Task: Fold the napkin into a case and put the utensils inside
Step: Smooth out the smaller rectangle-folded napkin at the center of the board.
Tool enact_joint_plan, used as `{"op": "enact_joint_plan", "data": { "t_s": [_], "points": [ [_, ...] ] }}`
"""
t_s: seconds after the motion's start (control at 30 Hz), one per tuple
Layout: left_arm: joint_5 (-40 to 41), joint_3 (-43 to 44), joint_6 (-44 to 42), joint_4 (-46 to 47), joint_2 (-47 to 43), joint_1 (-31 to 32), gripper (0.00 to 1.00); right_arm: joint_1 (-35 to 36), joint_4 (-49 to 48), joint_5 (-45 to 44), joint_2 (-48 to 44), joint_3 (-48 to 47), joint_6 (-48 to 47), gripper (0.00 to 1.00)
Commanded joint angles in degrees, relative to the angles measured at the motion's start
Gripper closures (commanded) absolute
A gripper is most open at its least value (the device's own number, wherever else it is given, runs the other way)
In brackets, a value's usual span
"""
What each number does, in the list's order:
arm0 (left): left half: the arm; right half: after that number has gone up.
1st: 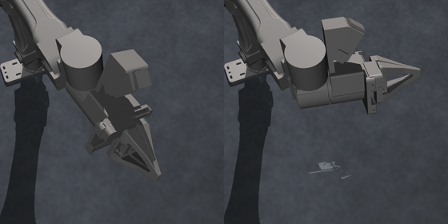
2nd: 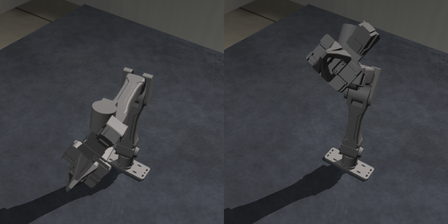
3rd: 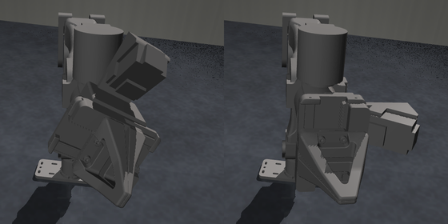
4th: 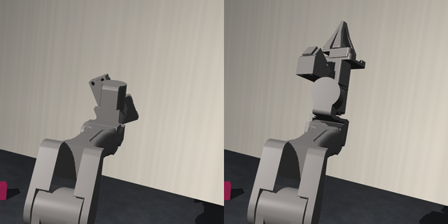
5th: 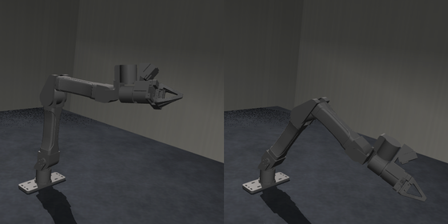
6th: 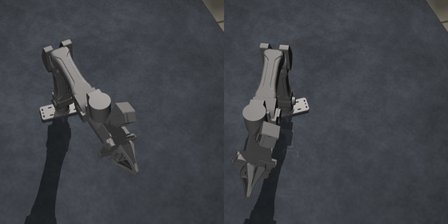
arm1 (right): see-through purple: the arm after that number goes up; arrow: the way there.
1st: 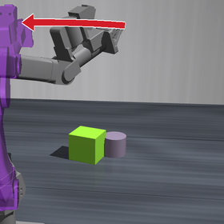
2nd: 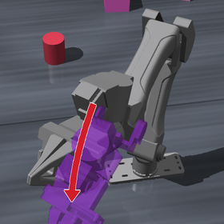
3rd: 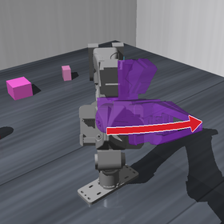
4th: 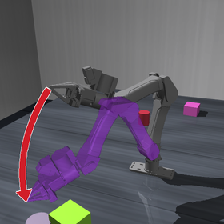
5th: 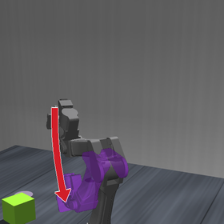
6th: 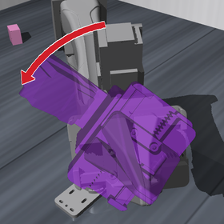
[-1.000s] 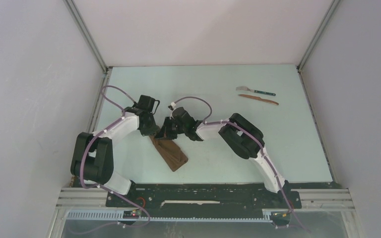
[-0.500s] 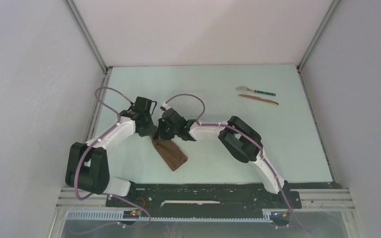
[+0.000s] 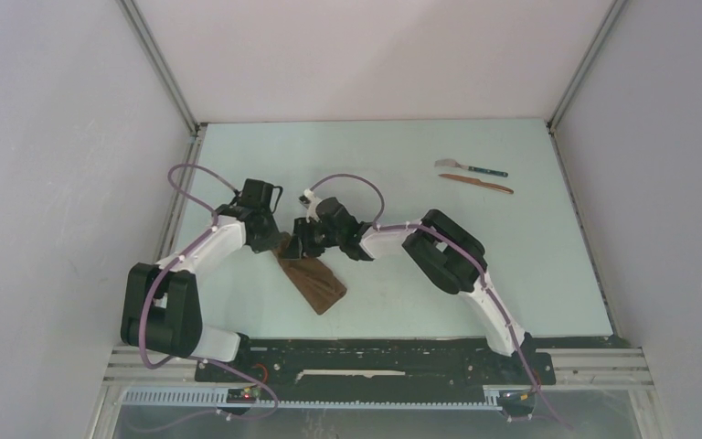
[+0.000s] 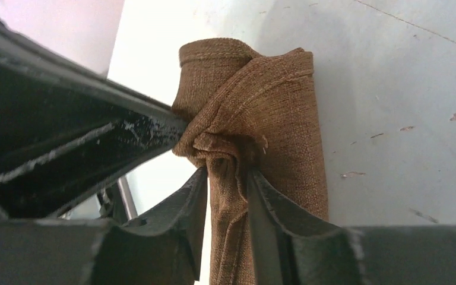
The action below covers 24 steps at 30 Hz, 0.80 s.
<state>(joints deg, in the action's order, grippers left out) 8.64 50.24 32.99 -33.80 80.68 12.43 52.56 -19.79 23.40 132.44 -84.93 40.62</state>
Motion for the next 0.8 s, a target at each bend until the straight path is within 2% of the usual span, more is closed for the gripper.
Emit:
{"op": "enact_joint_plan", "data": {
  "t_s": [0.0,0.2,0.33,0.47,0.63,0.77],
  "points": [
    [0.48,-0.82,0.59,0.51,-0.93,-1.31,1.0,-0.86,-9.72,9.62,0.94,2.88,2.46,0.58],
    [-0.34,-1.26,0.58,0.9,-0.84,-1.65,1.0,-2.05,-17.34,12.13,2.79,3.08,8.95,0.56],
    [-1.11,-1.54,0.66,1.35,-1.08,-1.67,1.0,-2.88,-15.16,12.28,4.63,-0.19,10.38,0.56],
    [-1.95,-1.5,0.41,1.43,-1.22,-1.64,1.0,-3.26,-13.85,11.71,5.9,-2.06,12.27,0.62],
    [-2.3,-1.46,0.32,1.45,-1.21,-1.62,1.0,-3.6,-14.36,11.45,6.05,-2.61,14.16,0.55],
    [-2.4,-1.2,0.27,1.36,-1.32,-1.58,1.0,-3.59,-8.76,9.61,6.63,-5.8,13.94,0.58]
  ]
}}
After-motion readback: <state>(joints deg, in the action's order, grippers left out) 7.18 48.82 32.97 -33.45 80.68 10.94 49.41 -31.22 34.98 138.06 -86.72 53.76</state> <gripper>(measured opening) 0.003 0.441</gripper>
